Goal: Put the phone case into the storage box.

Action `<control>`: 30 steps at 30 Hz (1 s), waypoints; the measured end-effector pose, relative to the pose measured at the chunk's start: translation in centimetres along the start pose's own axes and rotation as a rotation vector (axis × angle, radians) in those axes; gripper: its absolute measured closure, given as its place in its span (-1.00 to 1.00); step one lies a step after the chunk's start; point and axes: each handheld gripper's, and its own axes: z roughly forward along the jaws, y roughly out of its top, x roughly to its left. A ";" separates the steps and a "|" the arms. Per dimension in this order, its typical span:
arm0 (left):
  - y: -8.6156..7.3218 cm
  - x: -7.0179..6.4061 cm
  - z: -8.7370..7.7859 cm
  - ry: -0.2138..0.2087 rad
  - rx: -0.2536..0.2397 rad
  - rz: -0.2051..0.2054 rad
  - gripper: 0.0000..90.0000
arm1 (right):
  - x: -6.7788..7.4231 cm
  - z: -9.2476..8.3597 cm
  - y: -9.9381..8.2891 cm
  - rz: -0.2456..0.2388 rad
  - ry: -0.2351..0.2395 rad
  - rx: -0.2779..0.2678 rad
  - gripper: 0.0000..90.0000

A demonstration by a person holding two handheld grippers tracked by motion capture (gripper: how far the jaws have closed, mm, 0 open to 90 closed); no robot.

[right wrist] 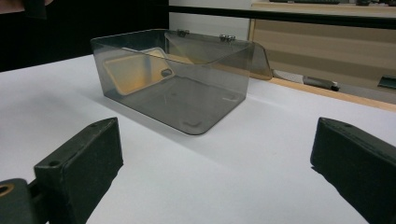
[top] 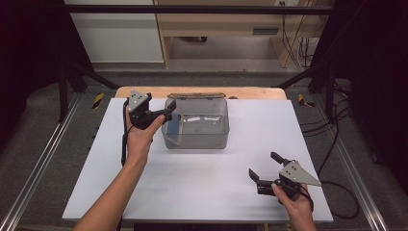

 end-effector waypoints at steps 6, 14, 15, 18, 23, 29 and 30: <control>0.1 0.2 -0.3 -0.005 -0.009 -0.002 -0.94 | 0.0 0.0 0.0 -0.001 0.000 0.000 -0.94; 0.2 0.4 -0.8 -0.016 -0.018 -0.004 -0.95 | 0.0 0.0 0.0 0.001 0.001 0.002 -0.94; 0.3 0.4 -0.9 -0.018 -0.020 -0.005 -0.95 | 0.1 0.0 0.0 0.001 0.002 0.001 -0.94; 0.3 0.5 -1.1 -0.020 -0.020 -0.003 -0.95 | 0.1 0.0 0.0 -0.001 0.002 0.002 -0.94; 0.3 0.6 -1.3 -0.022 -0.022 -0.004 -0.95 | 0.0 0.0 0.0 0.000 0.001 0.003 -0.94; 0.3 0.8 -1.8 -0.023 -0.029 -0.009 -0.96 | 0.1 0.0 0.0 -0.002 0.002 0.003 -0.94; 0.3 0.8 -1.8 -0.023 -0.030 -0.009 -0.96 | 0.1 0.0 0.0 -0.002 0.002 0.003 -0.94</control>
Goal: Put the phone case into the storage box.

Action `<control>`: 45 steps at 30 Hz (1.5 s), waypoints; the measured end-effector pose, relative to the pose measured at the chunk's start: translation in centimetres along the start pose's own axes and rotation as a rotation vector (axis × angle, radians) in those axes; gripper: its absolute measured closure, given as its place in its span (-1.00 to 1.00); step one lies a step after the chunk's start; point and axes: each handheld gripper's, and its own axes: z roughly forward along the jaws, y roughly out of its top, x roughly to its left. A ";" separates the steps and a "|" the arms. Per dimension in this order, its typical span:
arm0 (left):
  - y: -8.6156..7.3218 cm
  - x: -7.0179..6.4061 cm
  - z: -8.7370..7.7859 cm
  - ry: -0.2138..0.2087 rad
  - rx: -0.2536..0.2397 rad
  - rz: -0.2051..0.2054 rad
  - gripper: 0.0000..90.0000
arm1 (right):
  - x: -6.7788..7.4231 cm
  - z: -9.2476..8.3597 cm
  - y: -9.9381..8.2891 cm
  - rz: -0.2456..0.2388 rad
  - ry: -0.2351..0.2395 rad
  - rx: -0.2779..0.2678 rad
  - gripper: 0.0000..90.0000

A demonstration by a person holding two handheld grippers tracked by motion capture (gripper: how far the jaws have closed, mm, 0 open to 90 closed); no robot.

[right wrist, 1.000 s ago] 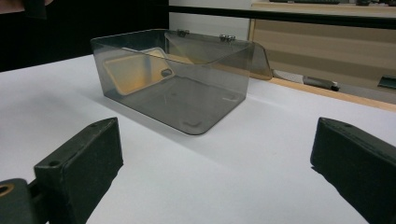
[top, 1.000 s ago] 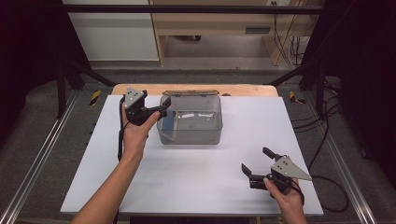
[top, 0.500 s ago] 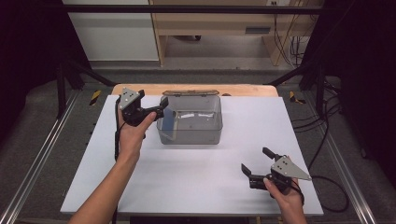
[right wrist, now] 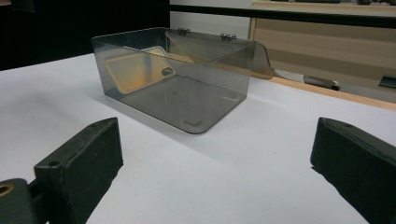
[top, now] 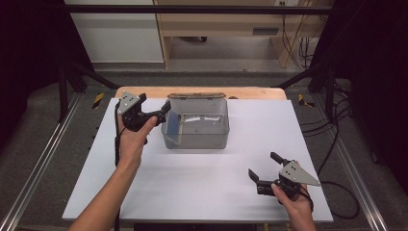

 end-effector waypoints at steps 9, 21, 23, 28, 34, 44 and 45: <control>-0.1 0.7 -0.9 0.004 -0.007 -0.006 -0.96 | 0.1 0.0 0.0 0.000 0.001 0.000 -0.94; -0.2 1.7 -2.1 0.014 -0.018 -0.016 -0.96 | 0.1 0.0 0.0 -0.001 0.001 0.001 -0.94; -0.3 1.9 -2.2 0.016 -0.020 -0.013 -0.96 | 0.1 0.0 0.0 -0.001 0.001 0.001 -0.94; -0.4 2.2 -2.5 0.012 -0.031 -0.014 -0.96 | 0.1 0.0 0.0 -0.001 0.001 0.001 -0.94; -0.5 2.3 -3.0 0.011 -0.028 -0.010 -0.96 | 0.1 0.0 0.0 -0.001 0.005 0.002 -0.94; -1.2 2.3 -3.6 0.009 -0.019 0.020 -0.96 | 0.1 0.0 0.0 -0.002 0.005 0.001 -0.94; -1.3 2.3 -3.7 0.009 -0.014 0.026 -0.96 | 0.1 0.0 0.0 -0.003 0.005 0.002 -0.94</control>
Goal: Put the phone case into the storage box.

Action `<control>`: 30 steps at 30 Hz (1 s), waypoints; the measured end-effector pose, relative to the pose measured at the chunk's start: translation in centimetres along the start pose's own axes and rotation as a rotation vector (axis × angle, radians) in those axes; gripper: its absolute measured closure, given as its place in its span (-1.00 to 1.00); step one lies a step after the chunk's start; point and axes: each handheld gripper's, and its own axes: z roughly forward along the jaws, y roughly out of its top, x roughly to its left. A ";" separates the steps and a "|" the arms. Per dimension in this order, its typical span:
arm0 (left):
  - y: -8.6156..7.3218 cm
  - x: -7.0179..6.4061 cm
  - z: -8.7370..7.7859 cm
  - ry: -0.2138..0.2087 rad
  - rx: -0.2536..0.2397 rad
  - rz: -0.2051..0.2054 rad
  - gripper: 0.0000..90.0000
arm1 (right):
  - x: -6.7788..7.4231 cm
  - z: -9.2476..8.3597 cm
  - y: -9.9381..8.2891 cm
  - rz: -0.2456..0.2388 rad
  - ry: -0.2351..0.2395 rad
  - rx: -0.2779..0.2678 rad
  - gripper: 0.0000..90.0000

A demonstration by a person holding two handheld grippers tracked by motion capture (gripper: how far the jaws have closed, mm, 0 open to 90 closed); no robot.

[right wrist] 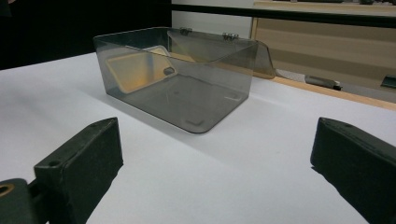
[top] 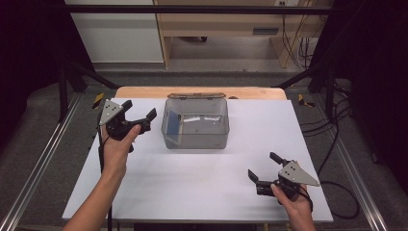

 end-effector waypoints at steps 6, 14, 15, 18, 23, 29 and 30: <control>-0.9 -0.5 -0.5 -0.016 0.012 0.021 -0.95 | 0.0 0.0 0.0 -0.001 0.000 0.001 -0.94; -2.6 -1.1 -1.6 -0.028 0.025 0.039 -0.96 | 0.0 0.0 0.0 0.000 0.000 0.002 -0.94; -2.8 -1.1 -1.7 -0.031 0.026 0.038 -0.96 | 0.0 0.0 0.0 0.000 -0.001 0.002 -0.94; -3.4 -1.2 -2.2 -0.032 0.026 0.040 -0.96 | 0.1 0.0 0.0 -0.001 0.000 0.004 -0.94; -4.3 -1.1 -3.1 -0.038 0.023 0.027 -0.96 | 0.1 0.0 -0.1 -0.002 0.000 0.005 -0.94; -5.2 -1.0 -4.2 -0.041 0.016 0.013 -0.96 | 0.1 0.1 -0.1 -0.002 0.000 0.006 -0.94; -5.3 -1.0 -4.4 -0.042 0.017 0.015 -0.96 | 0.1 0.1 -0.1 -0.001 0.001 0.006 -0.94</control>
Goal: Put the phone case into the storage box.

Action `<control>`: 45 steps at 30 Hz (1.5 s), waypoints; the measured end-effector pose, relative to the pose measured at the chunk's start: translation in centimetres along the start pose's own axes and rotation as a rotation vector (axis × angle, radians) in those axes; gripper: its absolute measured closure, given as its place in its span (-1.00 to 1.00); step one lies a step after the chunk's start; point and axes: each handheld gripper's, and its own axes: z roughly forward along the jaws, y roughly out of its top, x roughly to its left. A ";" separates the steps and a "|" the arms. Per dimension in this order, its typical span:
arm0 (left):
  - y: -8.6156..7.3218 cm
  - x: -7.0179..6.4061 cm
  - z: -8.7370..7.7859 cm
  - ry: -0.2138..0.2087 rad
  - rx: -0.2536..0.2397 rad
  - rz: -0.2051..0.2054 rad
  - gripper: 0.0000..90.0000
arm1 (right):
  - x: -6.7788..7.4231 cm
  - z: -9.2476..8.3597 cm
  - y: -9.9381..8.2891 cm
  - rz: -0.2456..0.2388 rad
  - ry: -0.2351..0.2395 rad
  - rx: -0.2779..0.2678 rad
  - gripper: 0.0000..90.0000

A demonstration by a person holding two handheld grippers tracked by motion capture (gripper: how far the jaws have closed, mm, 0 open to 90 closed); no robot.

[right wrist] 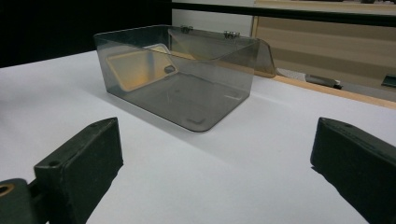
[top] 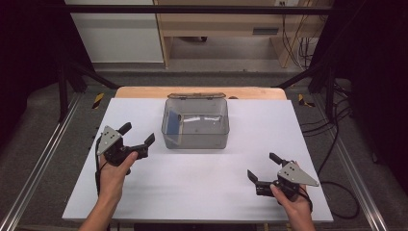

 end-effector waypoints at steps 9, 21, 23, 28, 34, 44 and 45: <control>-1.5 -0.2 -1.4 0.001 0.014 0.017 -0.96 | 0.0 0.0 0.0 -0.002 -0.001 0.001 -0.94; -2.5 0.6 -3.1 0.016 0.012 0.016 -0.96 | 0.1 0.0 0.0 -0.002 -0.001 0.003 -0.94; -2.6 0.7 -3.3 0.012 0.011 0.016 -0.96 | 0.1 0.0 0.0 -0.003 -0.002 0.004 -0.94; -2.8 1.0 -3.9 0.016 0.011 0.024 -0.96 | 0.1 0.0 -0.1 -0.002 -0.002 0.004 -0.94; -3.3 0.9 -4.6 0.016 0.019 0.047 -0.96 | 0.1 0.0 -0.1 -0.003 -0.002 0.005 -0.94; -3.9 0.6 -5.2 0.009 0.020 0.065 -0.96 | 0.1 0.0 0.0 -0.005 -0.002 0.004 -0.94; -3.9 0.5 -5.3 0.007 0.020 0.065 -0.96 | 0.1 -0.1 0.0 -0.006 -0.002 0.004 -0.94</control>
